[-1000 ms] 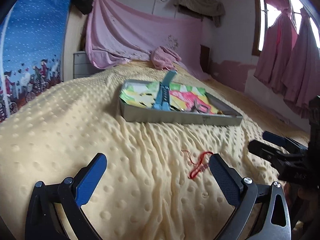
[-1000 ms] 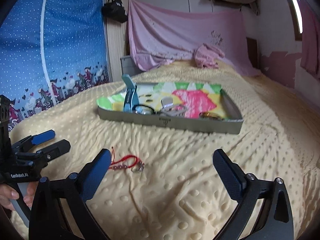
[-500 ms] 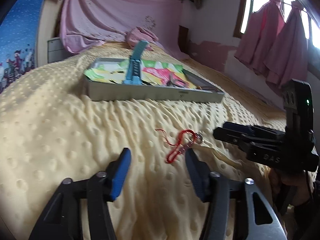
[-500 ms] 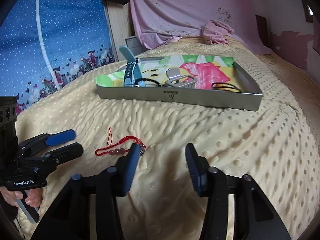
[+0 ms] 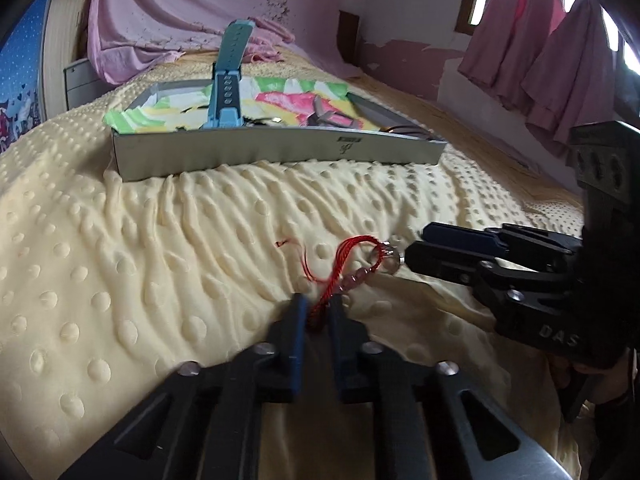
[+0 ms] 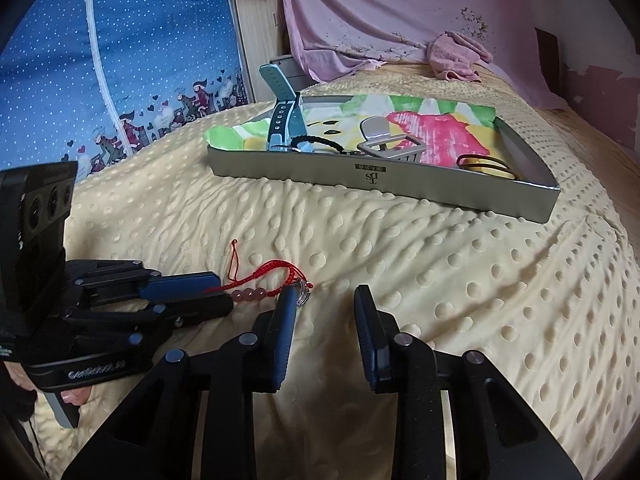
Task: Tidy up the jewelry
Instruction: 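Grasp the red beaded cord with the left tool while the right tool grasps a silver ring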
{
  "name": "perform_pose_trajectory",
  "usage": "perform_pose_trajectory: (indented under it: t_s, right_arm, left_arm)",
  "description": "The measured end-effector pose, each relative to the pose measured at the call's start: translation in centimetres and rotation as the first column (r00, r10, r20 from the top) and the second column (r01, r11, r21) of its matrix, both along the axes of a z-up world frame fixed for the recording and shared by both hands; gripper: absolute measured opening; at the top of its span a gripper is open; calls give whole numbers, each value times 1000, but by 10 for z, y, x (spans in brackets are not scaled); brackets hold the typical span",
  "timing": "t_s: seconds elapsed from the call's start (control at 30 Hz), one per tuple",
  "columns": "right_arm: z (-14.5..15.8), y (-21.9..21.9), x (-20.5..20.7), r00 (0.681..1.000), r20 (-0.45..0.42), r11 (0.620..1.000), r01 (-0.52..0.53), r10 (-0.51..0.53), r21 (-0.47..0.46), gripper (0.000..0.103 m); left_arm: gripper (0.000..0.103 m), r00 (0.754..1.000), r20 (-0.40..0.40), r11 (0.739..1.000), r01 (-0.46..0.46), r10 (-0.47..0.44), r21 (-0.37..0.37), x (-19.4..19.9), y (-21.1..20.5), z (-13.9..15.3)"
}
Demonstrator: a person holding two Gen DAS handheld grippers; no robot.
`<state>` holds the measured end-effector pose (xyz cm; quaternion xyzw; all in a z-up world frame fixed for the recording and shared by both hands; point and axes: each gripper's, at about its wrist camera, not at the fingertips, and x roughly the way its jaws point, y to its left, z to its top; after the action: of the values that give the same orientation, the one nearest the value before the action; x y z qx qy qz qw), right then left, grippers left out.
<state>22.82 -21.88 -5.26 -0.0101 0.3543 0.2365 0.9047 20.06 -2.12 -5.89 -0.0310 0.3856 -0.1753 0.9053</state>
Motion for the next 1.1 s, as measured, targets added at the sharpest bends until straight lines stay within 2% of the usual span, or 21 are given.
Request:
perform_pose_trajectory:
  t_s: [0.27, 0.37, 0.53, 0.63, 1.1]
  right_arm:
    - [-1, 16, 0, 999, 17, 997, -34, 35, -66, 26]
    - [-2, 21, 2, 999, 17, 994, -48, 50, -95, 20]
    - [-5, 31, 7, 997, 5, 989, -75, 76, -128, 20]
    - [-6, 36, 11, 997, 1, 987, -80, 81, -140, 17]
    - [-5, 31, 8, 999, 30, 992, -41, 45, -118, 17]
  left_arm:
    - [6, 998, 10, 997, -65, 66, -28, -1, 12, 0]
    - [6, 995, 17, 994, -102, 103, -44, -2, 20, 0]
    - [6, 989, 26, 988, -141, 143, -59, -4, 26, 0]
    - [6, 989, 26, 987, -145, 147, -68, -4, 27, -1]
    - [6, 988, 36, 983, -145, 150, -109, -8, 30, -3]
